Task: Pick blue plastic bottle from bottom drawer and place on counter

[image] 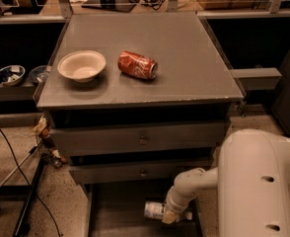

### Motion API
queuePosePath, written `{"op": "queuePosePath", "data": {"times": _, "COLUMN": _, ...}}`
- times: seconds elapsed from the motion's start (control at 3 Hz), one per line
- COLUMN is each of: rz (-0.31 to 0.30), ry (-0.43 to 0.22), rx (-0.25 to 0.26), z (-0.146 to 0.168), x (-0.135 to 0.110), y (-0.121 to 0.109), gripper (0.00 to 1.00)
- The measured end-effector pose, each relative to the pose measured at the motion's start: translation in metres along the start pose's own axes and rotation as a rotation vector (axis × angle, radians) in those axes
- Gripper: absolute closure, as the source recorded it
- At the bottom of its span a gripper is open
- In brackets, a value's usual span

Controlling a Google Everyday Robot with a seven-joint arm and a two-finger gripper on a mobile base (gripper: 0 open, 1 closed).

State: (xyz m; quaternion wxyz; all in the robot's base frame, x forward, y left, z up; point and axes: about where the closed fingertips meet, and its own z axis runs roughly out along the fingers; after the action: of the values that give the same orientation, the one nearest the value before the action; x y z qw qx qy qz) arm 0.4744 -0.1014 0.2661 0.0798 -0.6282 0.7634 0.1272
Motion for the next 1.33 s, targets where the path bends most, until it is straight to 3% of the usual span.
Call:
{"op": "queuePosePath", "data": {"times": 0.33, "rz": -0.004, "ry": 0.01, "rx": 0.014, "z": -0.013, "x": -0.004, "y": -0.004, "gripper": 1.0}}
{"op": "queuePosePath", "data": {"times": 0.67, "rz": 0.025, "ry": 0.03, "rx": 0.027, "z": -0.049, "x": -0.002, "y": -0.001, "gripper": 1.0}}
{"op": "queuePosePath", "data": {"times": 1.0, "rz": 0.043, "ry": 0.029, "rx": 0.068, "z": -0.106, "x": 0.0, "y": -0.005, "gripper": 1.0}}
{"op": "queuePosePath", "data": {"times": 1.33, "rz": 0.043, "ry": 0.029, "rx": 0.068, "z": -0.105, "x": 0.0, "y": -0.005, "gripper": 1.0}}
